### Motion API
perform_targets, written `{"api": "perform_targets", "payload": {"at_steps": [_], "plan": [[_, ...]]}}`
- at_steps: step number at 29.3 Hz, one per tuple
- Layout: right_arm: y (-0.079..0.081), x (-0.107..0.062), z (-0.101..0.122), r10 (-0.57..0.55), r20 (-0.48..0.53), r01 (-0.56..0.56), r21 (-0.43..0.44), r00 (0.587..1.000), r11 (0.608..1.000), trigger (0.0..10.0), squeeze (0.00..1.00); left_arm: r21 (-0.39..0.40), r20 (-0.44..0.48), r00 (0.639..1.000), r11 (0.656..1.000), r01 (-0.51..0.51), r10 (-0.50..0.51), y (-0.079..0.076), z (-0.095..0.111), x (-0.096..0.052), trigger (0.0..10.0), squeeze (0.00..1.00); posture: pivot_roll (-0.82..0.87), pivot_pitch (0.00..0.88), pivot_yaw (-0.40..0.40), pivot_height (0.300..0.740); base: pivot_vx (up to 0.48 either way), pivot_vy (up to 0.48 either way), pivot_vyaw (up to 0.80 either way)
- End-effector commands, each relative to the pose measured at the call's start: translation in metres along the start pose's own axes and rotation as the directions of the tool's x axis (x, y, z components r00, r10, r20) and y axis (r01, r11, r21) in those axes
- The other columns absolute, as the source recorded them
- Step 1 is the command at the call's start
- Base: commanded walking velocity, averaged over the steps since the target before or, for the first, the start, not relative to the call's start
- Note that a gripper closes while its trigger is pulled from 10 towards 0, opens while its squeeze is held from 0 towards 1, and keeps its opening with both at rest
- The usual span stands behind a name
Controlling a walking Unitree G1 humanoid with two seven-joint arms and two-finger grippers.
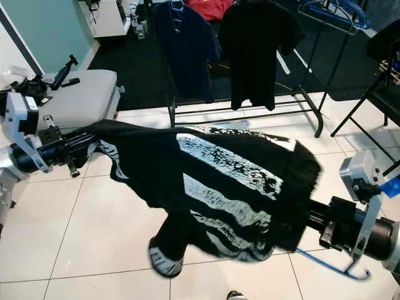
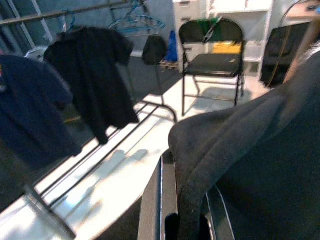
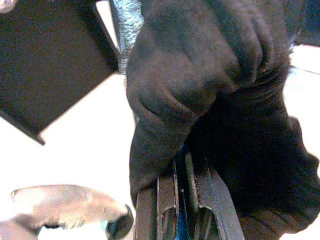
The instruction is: Hang hanger
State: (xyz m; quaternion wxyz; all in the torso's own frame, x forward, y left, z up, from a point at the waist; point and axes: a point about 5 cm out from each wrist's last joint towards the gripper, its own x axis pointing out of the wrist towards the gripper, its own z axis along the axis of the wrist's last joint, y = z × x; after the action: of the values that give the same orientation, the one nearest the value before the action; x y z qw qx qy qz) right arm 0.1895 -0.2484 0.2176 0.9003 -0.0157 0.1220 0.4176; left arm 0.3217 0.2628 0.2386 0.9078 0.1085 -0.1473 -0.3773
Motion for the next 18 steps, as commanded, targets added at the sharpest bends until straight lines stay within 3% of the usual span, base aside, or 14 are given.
{"api": "perform_targets", "payload": {"at_steps": [1,6,13,17,18], "plan": [[0.003,0.002,-0.002,0.010,-0.014,-0.010,-0.020,1.000,1.000,0.0,0.00,0.022,-0.044,0.997,0.997,-0.068,0.069,0.009,-0.002,-0.008,0.0,0.00,-0.09,0.158,0.046,0.740,0.000,0.000,0.00],[0.004,0.005,-0.002,0.016,0.000,-0.016,-0.021,1.000,1.000,0.0,0.00,0.003,-0.075,0.990,0.993,-0.121,0.121,0.012,-0.010,-0.007,0.0,0.00,-0.09,0.158,0.049,0.740,0.000,0.000,0.00],[0.003,0.006,0.002,0.011,0.022,-0.011,-0.036,1.000,0.999,0.0,0.00,-0.037,-0.071,0.995,0.996,-0.079,0.077,0.002,-0.018,0.001,0.0,0.00,-0.09,0.158,0.050,0.740,0.000,0.000,0.00],[0.003,0.006,0.004,0.011,0.030,-0.010,-0.044,0.999,0.999,0.0,0.00,-0.035,-0.118,0.993,0.999,-0.031,0.026,-0.004,-0.025,0.002,0.0,0.00,-0.09,0.158,0.052,0.740,0.000,0.000,0.00],[0.003,0.006,0.006,0.009,0.041,-0.007,-0.057,0.999,0.998,0.0,0.00,-0.053,-0.172,0.985,0.998,-0.037,0.027,-0.006,-0.033,0.001,0.0,0.00,-0.09,0.159,0.054,0.740,0.000,0.000,0.00]]}}
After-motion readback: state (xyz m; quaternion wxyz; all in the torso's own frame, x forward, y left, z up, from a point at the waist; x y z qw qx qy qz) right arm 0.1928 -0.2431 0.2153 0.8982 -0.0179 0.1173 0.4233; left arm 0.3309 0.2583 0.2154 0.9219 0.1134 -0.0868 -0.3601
